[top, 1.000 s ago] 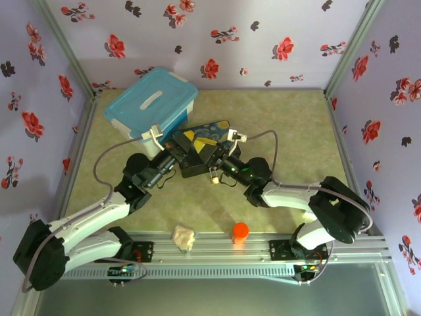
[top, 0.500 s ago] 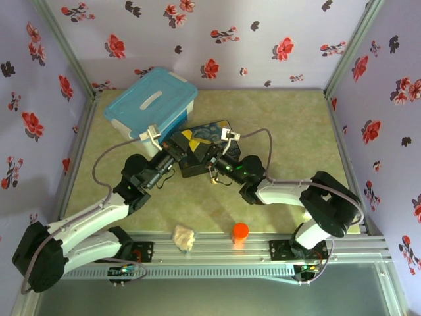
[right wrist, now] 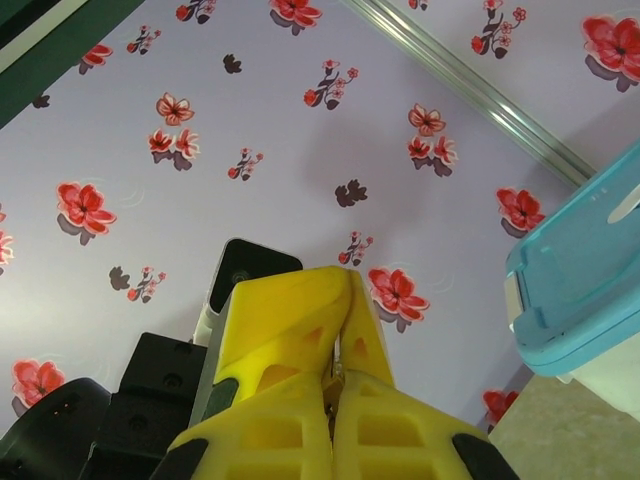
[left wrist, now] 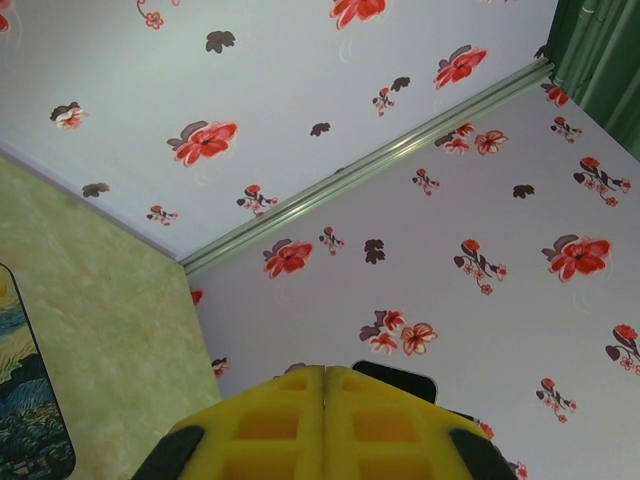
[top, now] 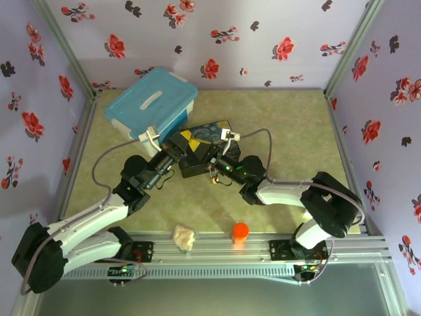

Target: Unlock the padlock with the key

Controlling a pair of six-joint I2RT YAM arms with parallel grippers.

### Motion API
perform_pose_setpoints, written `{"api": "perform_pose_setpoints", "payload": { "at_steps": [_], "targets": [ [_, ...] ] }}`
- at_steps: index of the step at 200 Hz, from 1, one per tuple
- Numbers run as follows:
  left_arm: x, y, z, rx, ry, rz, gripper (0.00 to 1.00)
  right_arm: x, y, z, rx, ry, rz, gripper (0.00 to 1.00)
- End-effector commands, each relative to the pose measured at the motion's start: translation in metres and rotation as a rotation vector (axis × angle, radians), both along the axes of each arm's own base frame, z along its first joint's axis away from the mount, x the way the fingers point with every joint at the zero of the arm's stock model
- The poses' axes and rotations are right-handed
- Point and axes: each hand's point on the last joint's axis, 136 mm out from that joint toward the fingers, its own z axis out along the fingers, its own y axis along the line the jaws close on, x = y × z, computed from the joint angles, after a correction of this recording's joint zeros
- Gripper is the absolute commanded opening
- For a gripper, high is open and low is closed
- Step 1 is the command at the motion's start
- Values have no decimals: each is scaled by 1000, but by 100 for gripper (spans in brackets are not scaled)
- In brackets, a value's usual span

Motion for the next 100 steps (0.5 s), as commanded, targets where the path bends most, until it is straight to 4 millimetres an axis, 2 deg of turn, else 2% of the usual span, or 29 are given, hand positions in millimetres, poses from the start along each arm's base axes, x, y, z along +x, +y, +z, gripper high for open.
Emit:
{"api": "perform_pose_setpoints", "payload": {
  "at_steps": [1, 6, 11, 17, 23, 34, 49, 74, 89, 100],
  "targets": [
    [-4, 10, 9, 4, -45, 31, 29, -4, -13, 5, 19, -17, -22, 0],
    [-4, 11, 7, 21, -46, 39, 44, -3, -16, 1, 15, -5, -25, 0],
    [-3, 14, 6, 37, -45, 50, 55, 0, -19, -4, 12, 11, -32, 0],
    [-3, 17, 7, 59, -43, 66, 65, 3, -24, -8, 11, 33, -41, 0],
    [-1, 19, 3, 97, -26, 83, 71, 7, -29, -15, 9, 59, -49, 0],
    [3, 25, -8, 181, 20, 123, 76, 14, -37, -28, -6, 112, -59, 0],
    [6, 30, -21, 271, 55, 155, 76, 20, -45, -46, -49, 157, -76, 0],
    [6, 18, -40, 442, 92, 96, 83, 30, -51, -87, -251, 268, -140, 0],
    [5, 7, -56, 535, 129, 32, 91, 36, -63, -115, -429, 341, -218, 0],
    [4, 3, -70, 577, 155, 8, 92, 35, -71, -126, -531, 359, -253, 0]
  ]
}}
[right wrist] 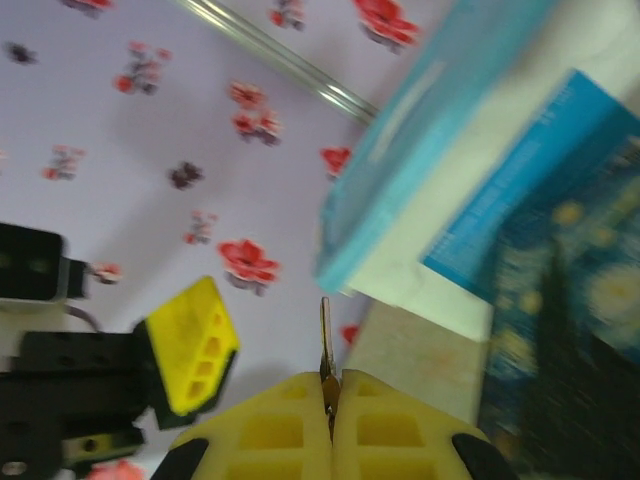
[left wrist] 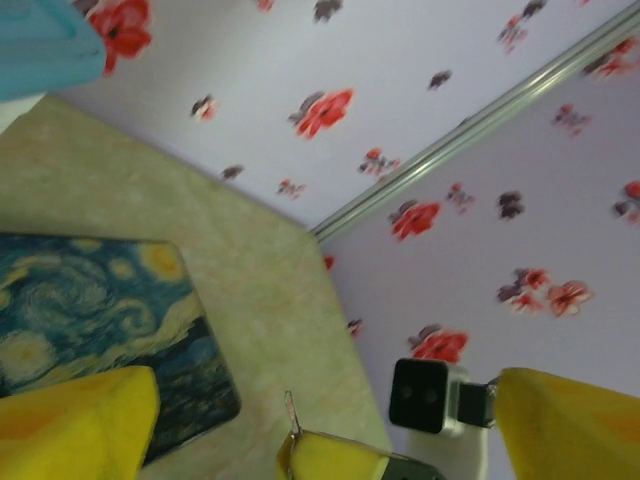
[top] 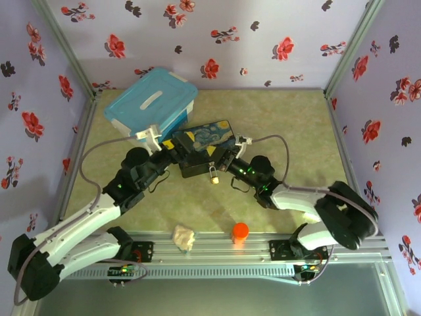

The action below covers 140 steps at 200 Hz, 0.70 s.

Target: Unlock the padlock with the key

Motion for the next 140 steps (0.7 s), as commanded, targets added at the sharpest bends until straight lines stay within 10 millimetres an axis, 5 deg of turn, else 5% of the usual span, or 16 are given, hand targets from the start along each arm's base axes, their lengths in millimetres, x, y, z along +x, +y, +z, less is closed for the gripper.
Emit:
{"api": "perform_pose_setpoints", "payload": {
  "at_steps": [1, 74, 140],
  "targets": [
    [-4, -6, -41, 203, 89, -62, 92, 6, -19, -41, -280, 110, -82, 0],
    [-20, -39, -151, 378, 263, -181, 88, -7, -74, -85, -718, 221, -173, 0],
    [-10, -66, -203, 695, 217, -141, 86, -24, -90, -110, -721, 247, -168, 0]
  ]
}}
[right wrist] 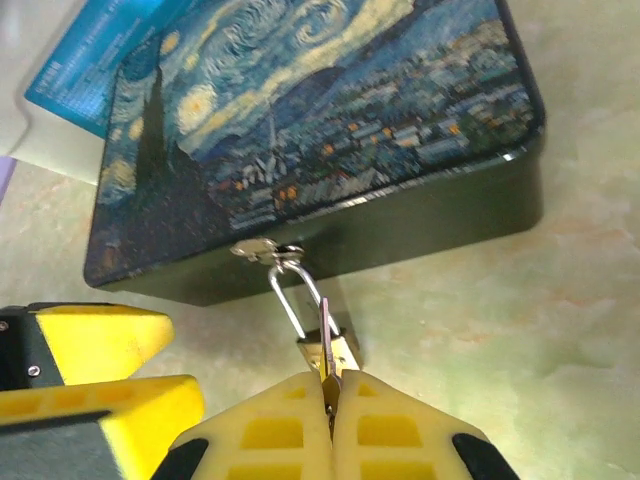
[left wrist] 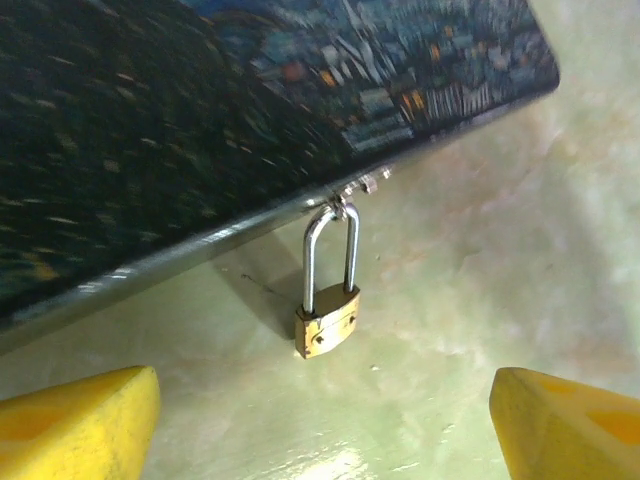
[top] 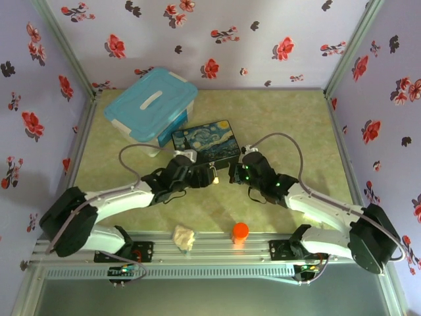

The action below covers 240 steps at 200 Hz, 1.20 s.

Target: Unlock the padlock with the key

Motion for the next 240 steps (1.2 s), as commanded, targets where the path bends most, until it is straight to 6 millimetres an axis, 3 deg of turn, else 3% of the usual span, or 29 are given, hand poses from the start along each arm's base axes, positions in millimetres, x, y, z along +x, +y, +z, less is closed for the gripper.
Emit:
{"api": "perform_pose_setpoints", "payload": {
  "at_steps": [1, 39, 61, 116, 148, 174, 214, 240],
  "targets": [
    [17, -9, 2, 110, -111, 12, 85, -4, -12, -12, -36, 5, -13, 0],
    [19, -28, -28, 86, -89, 21, 80, -13, -10, -24, -16, 25, 17, 0],
    [23, -37, -42, 56, -80, 30, 69, -20, -16, -30, -8, 28, 13, 0],
    [28, -52, -60, 59, -48, 30, 56, -34, -36, -39, 25, 19, -25, 0],
    [25, -56, -68, 32, -21, 34, 41, -38, -38, -44, 61, 22, -41, 0],
    [23, -56, -62, -3, -21, 47, 16, -41, -30, -48, 116, 43, -21, 0],
    [23, -57, -46, -63, -23, 69, 12, -44, 5, -36, 264, 98, 80, 0],
    [20, -57, -29, -125, -20, 75, 14, -41, 14, -23, 335, 106, 98, 0]
  ]
}}
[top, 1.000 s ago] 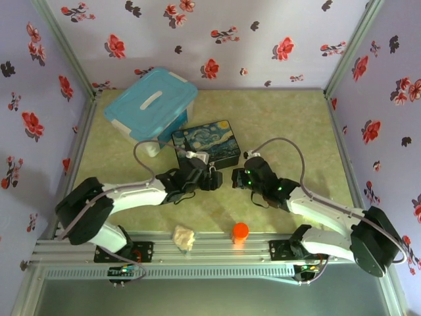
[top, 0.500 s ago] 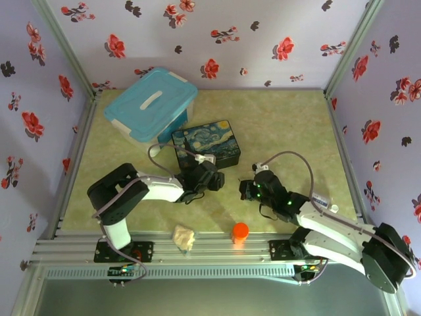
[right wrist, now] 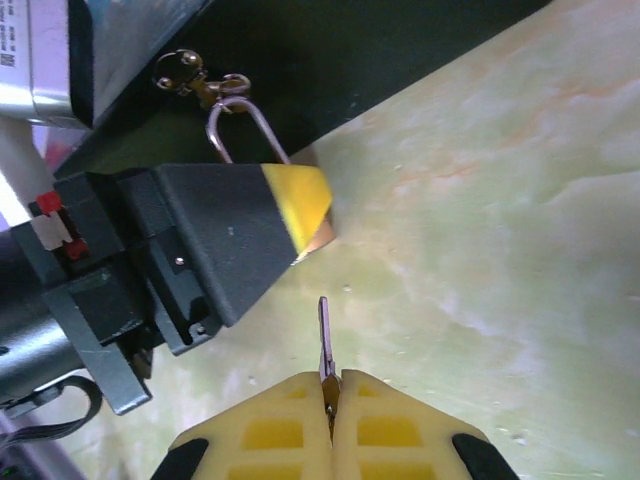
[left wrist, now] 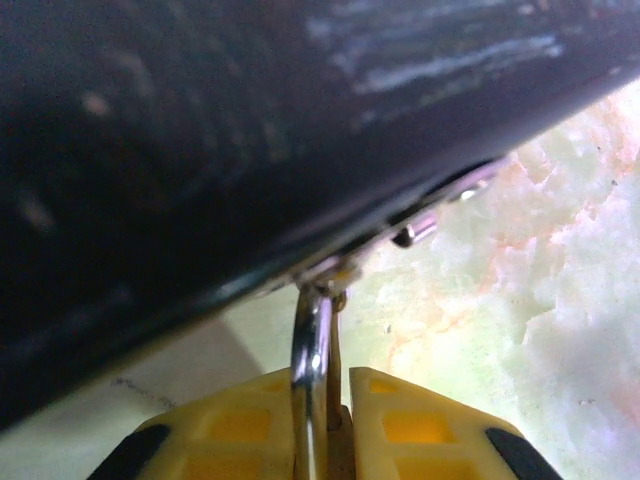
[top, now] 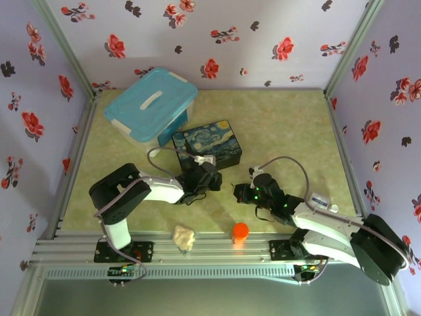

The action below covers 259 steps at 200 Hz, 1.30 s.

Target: Unlock the padlock with the key

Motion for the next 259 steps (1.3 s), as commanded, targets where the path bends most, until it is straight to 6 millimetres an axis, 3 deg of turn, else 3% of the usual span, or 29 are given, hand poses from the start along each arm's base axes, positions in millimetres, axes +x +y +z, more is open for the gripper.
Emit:
{"api": "perform_pose_setpoints", "payload": {
  "at_steps": [1, 25, 79, 124, 177, 221, 259],
  "targets": [
    [-1, -7, 33, -111, -24, 12, 14, 7, 20, 33, 158, -16, 27, 0],
    [-4, -9, 46, -148, -22, 3, 16, 13, 20, 36, 202, 13, 23, 0],
    [-6, -8, 48, -262, -12, 47, 17, 14, 17, 25, 139, 35, 36, 0],
    [-8, -5, 23, -283, 44, 91, 19, 14, 8, 12, 78, 45, 12, 0],
    [-10, 1, 9, -354, 62, 153, 21, 12, 6, 9, 64, 41, 16, 0],
    [-9, 3, 16, -444, 57, 193, 16, 10, 20, 10, 155, 76, 67, 0],
    [-9, 7, -7, -373, 82, 211, 10, 16, 16, 0, 101, 92, 57, 0]
  ]
}}
